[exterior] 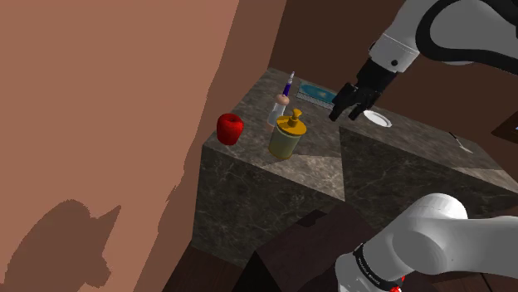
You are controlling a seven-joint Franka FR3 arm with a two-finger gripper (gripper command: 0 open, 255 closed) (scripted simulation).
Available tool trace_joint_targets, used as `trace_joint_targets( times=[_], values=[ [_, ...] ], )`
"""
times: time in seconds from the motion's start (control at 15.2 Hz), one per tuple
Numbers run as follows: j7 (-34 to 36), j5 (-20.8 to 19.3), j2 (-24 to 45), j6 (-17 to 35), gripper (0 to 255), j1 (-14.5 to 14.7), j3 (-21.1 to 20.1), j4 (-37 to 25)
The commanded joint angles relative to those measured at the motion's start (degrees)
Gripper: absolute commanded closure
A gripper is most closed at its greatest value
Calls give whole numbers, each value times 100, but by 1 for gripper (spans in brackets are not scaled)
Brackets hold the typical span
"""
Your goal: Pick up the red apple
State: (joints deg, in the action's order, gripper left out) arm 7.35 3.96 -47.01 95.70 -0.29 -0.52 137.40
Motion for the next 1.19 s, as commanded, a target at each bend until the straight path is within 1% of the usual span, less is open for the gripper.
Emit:
trace_joint_targets(
  times=[0.0, 0.26, 0.53, 0.86, 1.12],
  values=[
    [0, 0, 0, 0, 0, 0, 0, 0],
    [107, 46, 753, 681, 0, 58, -196, -139],
    [226, 42, 1558, 1285, 0, 94, -386, -404],
    [409, -52, 2609, 1907, 0, 113, -613, -907],
    [592, -214, 3469, 2284, 0, 125, -776, -1443]
  ],
)
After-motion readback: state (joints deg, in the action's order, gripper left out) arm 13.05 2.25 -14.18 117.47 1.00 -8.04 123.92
